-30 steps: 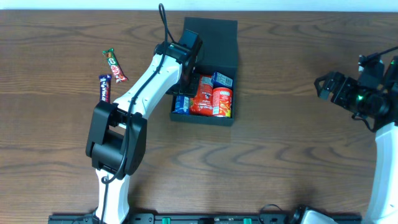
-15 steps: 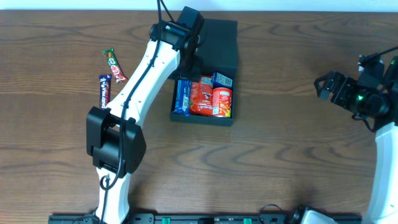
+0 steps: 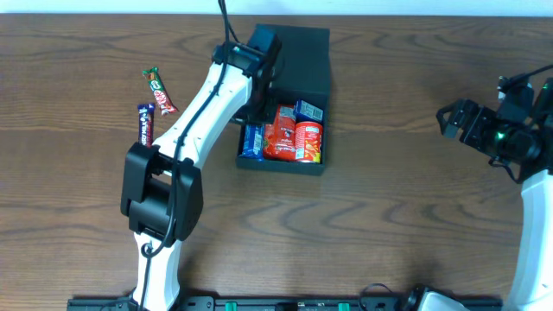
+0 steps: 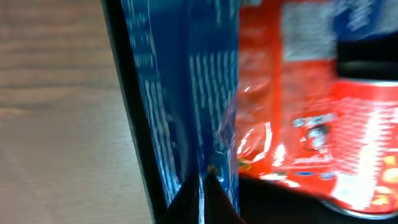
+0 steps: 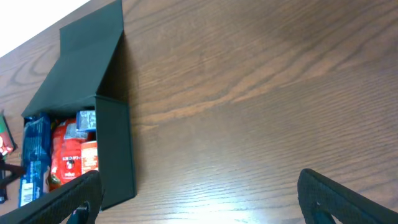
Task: Pack container
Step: 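Release the biscuit pack and raise the left gripper out of the box, then move the left gripper to the purple Dairy Milk bar and grasp it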
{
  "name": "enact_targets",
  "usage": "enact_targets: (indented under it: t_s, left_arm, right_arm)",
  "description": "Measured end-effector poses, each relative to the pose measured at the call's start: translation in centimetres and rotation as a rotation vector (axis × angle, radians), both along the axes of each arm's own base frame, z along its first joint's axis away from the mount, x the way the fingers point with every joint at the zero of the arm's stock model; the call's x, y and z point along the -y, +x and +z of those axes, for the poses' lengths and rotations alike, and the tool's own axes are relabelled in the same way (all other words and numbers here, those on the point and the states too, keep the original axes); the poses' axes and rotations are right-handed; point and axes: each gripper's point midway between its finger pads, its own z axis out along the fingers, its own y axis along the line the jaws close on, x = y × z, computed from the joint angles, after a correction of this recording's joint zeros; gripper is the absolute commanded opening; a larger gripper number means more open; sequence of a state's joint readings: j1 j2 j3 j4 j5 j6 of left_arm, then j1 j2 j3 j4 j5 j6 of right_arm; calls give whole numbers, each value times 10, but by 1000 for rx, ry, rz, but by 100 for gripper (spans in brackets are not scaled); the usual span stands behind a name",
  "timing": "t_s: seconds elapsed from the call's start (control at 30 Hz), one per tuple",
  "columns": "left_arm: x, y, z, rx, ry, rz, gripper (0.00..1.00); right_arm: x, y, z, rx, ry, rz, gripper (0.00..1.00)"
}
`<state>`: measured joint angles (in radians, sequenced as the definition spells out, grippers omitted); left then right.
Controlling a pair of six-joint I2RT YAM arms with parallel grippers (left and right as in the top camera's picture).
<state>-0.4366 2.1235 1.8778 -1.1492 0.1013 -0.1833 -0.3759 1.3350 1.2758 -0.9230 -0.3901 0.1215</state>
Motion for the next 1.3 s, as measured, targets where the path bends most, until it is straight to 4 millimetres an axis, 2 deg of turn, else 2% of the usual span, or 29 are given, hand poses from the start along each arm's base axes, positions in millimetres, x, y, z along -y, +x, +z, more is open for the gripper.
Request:
enact_targets:
  t_s: [0.3, 0.57, 0.63, 0.73, 0.83, 0.93, 1.0, 1.03, 1.13, 1.27, 1.3]
  left_arm:
    - [-2, -1, -16, -3, 7, 3, 6]
    - [-3, -2, -14, -8, 8, 4, 6]
    - [-3, 0, -7, -4, 6, 4, 6]
    - [2, 17, 22, 77, -13, 7, 8]
    - [-6, 27, 49, 161, 12, 23, 12]
    - [-32, 27, 78, 220, 57, 73, 17]
    - [-59, 26, 92, 231, 82, 127, 15]
    - [-79, 25, 97, 224, 102, 170, 12]
    - [-132, 24, 96, 180, 142, 288, 9]
    - [-211, 22, 93, 143, 182, 467, 12]
    - [-221, 21, 90, 136, 185, 490, 13]
  right_arm:
    - [0, 0, 0, -1, 0, 0, 99]
    - [0, 0, 0, -1, 0, 0, 99]
    - [0, 0, 0, -1, 1, 0, 99]
    - [0, 0, 0, -1, 0, 0, 99]
    - [0, 0, 0, -1, 0, 0, 99]
    - [0, 0, 0, -1, 0, 0, 99]
    - [0, 0, 0, 0, 0, 0, 99]
    - [0, 0, 0, 0, 0, 0, 99]
    - [0, 1, 1, 6, -2, 0, 99]
    - [1, 2, 1, 10, -4, 0, 99]
    - [1, 2, 1, 10, -4, 0, 99]
